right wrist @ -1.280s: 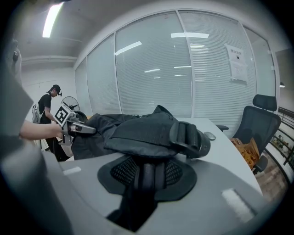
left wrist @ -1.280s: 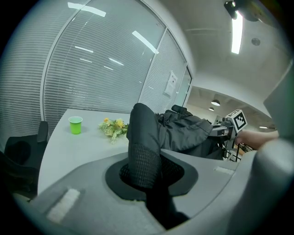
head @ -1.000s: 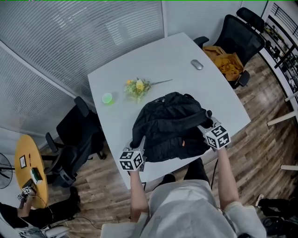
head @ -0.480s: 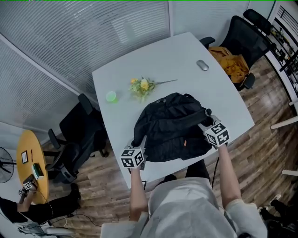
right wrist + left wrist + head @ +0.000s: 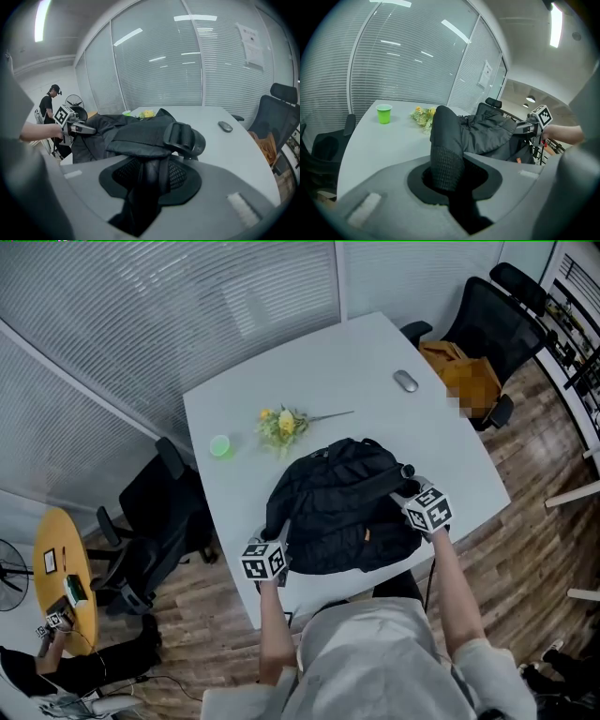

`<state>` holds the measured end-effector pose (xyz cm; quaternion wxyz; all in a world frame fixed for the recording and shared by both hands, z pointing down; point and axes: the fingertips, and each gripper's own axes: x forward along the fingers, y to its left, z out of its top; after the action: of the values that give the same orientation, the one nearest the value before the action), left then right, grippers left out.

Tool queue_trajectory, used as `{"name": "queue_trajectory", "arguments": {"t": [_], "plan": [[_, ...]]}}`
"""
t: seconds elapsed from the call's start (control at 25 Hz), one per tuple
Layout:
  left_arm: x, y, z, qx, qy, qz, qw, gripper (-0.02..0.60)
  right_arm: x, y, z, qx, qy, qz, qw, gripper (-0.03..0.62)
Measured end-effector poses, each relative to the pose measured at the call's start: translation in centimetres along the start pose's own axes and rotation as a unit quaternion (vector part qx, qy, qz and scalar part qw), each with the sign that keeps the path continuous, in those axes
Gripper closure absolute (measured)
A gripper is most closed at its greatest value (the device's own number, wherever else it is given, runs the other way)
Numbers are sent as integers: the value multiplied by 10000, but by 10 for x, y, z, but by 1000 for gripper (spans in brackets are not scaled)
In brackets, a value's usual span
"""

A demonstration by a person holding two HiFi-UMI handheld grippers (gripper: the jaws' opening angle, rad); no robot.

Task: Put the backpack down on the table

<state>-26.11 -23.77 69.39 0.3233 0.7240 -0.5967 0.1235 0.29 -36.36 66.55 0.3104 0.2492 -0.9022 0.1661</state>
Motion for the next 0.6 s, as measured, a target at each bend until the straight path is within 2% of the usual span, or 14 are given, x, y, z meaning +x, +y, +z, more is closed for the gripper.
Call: {"name": "queue_trajectory", "arguments": {"t": [0.6], "plan": [[34,18,-10,-66,425,182,9989,503,39,-38,-24,187,534,197,9982,466]]}}
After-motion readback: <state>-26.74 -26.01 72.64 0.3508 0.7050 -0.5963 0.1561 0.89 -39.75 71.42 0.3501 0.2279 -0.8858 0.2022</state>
